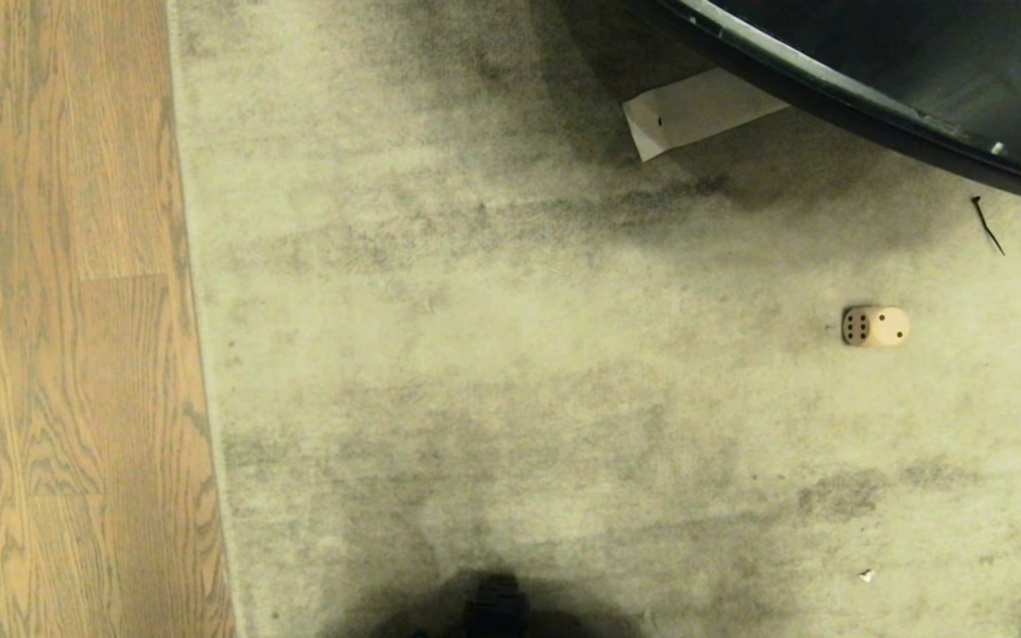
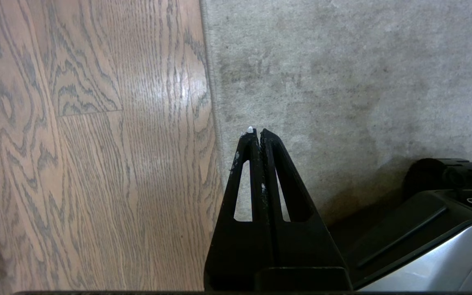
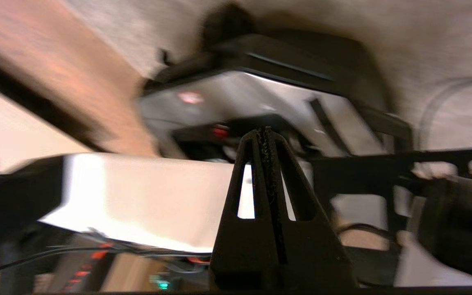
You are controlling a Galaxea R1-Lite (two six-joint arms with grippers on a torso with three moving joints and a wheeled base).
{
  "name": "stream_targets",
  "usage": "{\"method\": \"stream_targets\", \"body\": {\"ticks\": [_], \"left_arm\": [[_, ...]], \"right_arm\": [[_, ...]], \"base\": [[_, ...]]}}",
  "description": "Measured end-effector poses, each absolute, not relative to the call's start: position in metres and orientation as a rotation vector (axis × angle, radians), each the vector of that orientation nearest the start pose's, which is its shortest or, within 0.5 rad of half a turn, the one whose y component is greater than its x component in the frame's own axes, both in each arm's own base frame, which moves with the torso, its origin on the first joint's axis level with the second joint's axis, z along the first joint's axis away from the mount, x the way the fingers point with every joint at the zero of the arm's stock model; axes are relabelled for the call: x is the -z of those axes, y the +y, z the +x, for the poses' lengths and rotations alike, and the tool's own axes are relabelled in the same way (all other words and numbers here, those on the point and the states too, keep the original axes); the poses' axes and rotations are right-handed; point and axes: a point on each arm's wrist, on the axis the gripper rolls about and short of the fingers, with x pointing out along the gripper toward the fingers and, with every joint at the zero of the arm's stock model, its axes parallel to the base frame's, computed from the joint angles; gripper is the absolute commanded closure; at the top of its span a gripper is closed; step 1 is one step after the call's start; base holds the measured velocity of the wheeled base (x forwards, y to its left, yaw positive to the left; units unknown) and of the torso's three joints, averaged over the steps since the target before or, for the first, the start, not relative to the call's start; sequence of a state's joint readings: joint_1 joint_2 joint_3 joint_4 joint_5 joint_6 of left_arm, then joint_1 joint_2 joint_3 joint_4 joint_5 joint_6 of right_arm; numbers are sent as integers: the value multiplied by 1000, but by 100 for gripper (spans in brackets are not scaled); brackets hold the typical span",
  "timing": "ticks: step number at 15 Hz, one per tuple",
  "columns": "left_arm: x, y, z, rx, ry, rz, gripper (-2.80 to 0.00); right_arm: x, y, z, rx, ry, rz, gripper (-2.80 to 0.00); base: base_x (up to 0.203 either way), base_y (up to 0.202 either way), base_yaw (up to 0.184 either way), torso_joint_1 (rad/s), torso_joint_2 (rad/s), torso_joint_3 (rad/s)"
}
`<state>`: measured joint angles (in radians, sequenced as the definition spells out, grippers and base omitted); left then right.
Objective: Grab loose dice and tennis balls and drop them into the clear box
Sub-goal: Pick up toys out of the box
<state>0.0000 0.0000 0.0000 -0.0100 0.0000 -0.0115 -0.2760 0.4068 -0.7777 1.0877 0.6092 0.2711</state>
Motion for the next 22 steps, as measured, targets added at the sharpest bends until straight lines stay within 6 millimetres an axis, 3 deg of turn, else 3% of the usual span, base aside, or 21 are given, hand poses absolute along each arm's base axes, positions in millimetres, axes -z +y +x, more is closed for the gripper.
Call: {"method": "stream_targets", "body": {"ticks": [7, 13, 22], "left_arm": [[-77, 0, -23, 0, -10, -12, 0], [-77, 0, -23, 1, -10, -12, 0], [-77, 0, -23, 0, -10, -12, 0]], "right_arm": [[-176, 23, -39, -184, 729, 540, 0], [-146, 18, -21, -171, 828, 461, 0], [-120, 7, 10, -101, 901, 399, 0]], "base": [[0, 0, 0, 0, 0, 0], [0, 0, 0, 0, 0, 0], [0, 0, 0, 0, 0, 0]]}}
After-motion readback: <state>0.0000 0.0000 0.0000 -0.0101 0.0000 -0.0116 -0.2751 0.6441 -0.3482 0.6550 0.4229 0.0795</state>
